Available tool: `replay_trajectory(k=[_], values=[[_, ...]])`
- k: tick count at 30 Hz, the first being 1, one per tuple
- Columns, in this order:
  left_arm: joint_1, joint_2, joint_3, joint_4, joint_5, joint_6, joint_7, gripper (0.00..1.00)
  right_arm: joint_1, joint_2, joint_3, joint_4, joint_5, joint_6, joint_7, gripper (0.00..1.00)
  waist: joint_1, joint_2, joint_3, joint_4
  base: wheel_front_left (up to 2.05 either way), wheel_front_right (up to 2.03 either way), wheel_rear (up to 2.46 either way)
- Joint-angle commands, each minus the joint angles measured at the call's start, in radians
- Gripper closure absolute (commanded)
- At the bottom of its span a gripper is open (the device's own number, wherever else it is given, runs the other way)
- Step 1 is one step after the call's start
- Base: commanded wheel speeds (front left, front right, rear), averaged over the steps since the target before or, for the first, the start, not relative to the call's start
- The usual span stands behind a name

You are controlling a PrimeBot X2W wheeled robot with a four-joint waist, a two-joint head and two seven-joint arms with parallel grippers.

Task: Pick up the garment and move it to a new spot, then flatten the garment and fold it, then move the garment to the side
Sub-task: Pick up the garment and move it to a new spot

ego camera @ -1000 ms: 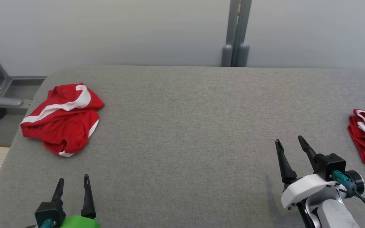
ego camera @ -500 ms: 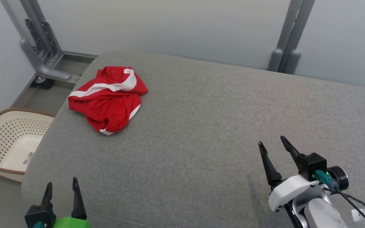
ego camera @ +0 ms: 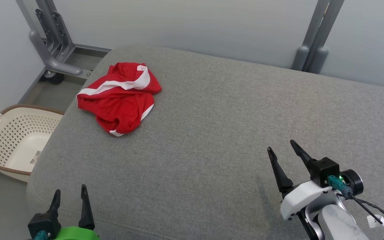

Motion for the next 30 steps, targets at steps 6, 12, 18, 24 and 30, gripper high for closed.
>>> replay_trajectory(k=[6,12,18,24,30], values=[[-0.098,0.004,-0.009,0.054,-0.015,-0.042,0.001,0.0,-0.037,-0.035,0.012,-0.019,0.008,-0.002,-0.003,0.0,0.0,0.0,0.069,-0.053,0.0,0.0,0.0],[-0.264,0.04,-0.014,0.163,-0.016,-0.074,0.001,0.0,-0.08,-0.077,0.033,-0.038,0.011,-0.002,-0.003,0.0,0.0,0.0,0.154,-0.106,0.0,0.0,0.0],[-0.467,0.117,-0.042,0.306,-0.042,-0.09,0.001,0.0,-0.123,-0.111,0.044,-0.058,0.021,-0.002,-0.003,0.0,0.0,0.0,0.242,-0.167,0.0,0.0,0.0],[-0.616,0.185,-0.113,0.431,-0.131,-0.092,0.005,0.0,-0.147,-0.128,0.042,-0.065,0.033,-0.002,-0.003,0.0,0.0,0.0,0.305,-0.223,0.0,0.0,0.0],[-0.676,0.237,-0.21,0.517,-0.274,-0.092,0.051,0.0,-0.156,-0.124,0.041,-0.069,0.041,-0.002,-0.003,0.0,0.0,0.0,0.337,-0.269,0.0,0.0,0.0]])
